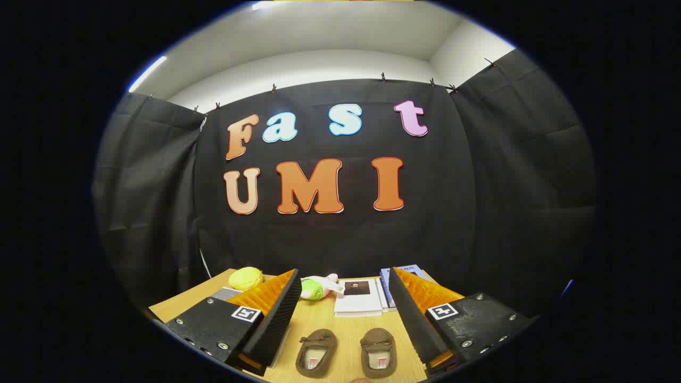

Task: Open the storage box then place both shoes into the box .Put the left shoe in first, then the right shoe, with the right side of both shoes facing outward in a uniform manner.

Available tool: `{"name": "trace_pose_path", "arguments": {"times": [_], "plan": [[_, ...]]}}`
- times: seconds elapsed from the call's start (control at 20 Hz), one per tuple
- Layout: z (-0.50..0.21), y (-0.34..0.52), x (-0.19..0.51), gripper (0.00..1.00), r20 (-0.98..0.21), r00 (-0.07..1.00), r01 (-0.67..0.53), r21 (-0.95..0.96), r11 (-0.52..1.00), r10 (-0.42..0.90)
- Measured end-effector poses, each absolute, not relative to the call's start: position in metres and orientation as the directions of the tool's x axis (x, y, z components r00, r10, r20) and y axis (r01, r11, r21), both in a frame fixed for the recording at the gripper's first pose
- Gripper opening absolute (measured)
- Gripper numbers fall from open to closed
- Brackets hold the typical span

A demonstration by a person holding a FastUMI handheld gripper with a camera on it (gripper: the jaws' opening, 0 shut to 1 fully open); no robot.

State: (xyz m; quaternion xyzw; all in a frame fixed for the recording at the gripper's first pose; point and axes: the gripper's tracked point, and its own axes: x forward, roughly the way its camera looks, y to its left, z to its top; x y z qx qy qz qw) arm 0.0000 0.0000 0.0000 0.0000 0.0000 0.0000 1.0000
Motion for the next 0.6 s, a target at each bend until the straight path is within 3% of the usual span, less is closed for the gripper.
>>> {"name": "trace_pose_path", "arguments": {"times": [0.6], "plan": [[-0.024, 0.006, -0.002, 0.98, -0.030, 1.000, 0.001, -0.014, 1.000, -0.001]]}}
